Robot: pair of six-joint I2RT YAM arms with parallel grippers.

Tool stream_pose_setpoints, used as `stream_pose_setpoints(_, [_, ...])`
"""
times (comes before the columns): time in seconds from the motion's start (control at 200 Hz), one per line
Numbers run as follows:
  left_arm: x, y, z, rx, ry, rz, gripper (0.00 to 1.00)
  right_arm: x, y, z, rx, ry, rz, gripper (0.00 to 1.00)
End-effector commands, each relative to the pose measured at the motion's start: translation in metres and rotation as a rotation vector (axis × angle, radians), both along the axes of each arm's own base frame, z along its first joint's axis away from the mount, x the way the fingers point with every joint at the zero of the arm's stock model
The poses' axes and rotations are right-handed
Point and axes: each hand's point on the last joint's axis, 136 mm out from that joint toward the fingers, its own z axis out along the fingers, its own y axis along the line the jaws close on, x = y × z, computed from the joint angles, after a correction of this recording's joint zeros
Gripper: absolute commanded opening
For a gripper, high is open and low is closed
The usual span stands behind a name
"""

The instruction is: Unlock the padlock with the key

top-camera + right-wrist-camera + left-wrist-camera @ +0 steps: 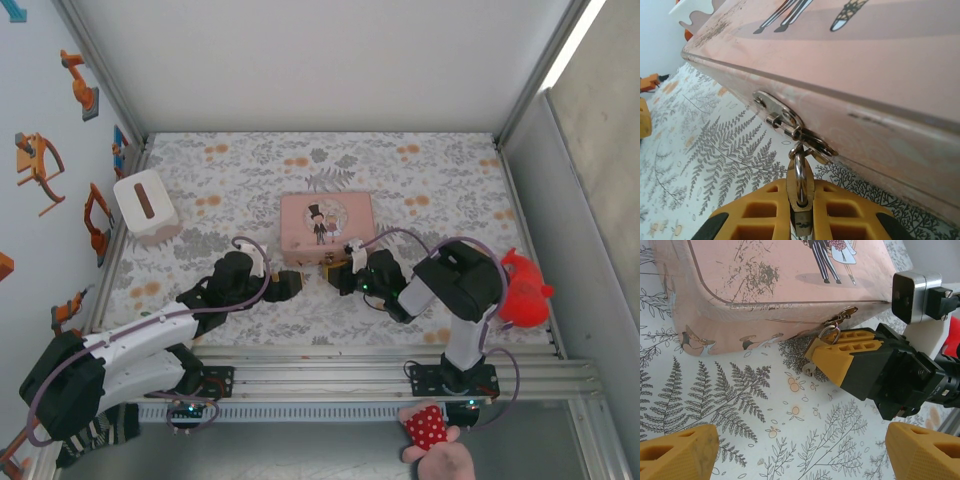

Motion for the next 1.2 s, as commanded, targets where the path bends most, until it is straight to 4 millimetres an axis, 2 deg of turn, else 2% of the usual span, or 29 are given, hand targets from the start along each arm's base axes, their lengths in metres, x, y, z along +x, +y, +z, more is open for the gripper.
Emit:
stream_pose_setpoints(0.0, [0.005, -0.006, 0.014, -0.044, 0.0, 0.022, 0.86, 0.0, 0.006, 0.027, 0.113, 0.048, -0.011, 0.0])
stream_pose_setpoints(0.17, [0.008, -0.015, 0.021, -0.066, 0.085, 0.04, 0.85, -0.006, 0.009, 0.035, 0.156, 0.166, -0.006, 0.0])
stream_pose_setpoints(0.321, [0.006, -0.031, 0.026, -0.111, 0.181, 0.016, 0.84, -0.006, 0.009, 0.047, 0.174, 0.258, -0.001, 0.0])
stream_pose_setpoints(0.441, [0.008, -0.033, 0.019, -0.11, 0.23, 0.045, 0.81, -0.002, 0.006, 0.053, 0.151, 0.337, -0.021, 0.0])
stream_pose_setpoints(0.556, [0.01, -0.032, 0.013, -0.097, 0.219, 0.046, 0.78, 0.0, 0.005, 0.051, 0.11, 0.412, -0.03, 0.0])
stream_pose_setpoints(0.806, [-0.001, -0.024, 0.005, -0.051, 0.166, 0.043, 0.69, 0.011, 0.004, 0.062, 0.172, 0.497, -0.082, 0.0])
stream_pose_setpoints(0.982, [-0.004, -0.019, 0.007, -0.05, 0.055, 0.067, 0.59, 0.021, 0.008, 0.083, 0.243, 0.519, -0.119, 0.0])
stream_pose_setpoints(1.077, [-0.002, -0.016, 0.006, -0.053, 0.039, 0.087, 0.58, 0.025, 0.012, 0.098, 0.273, 0.514, -0.115, 0.0])
stream_pose_setpoints(1.197, [0.001, -0.022, 0.01, -0.06, 0.048, 0.08, 0.58, 0.026, 0.013, 0.105, 0.28, 0.513, -0.113, 0.0])
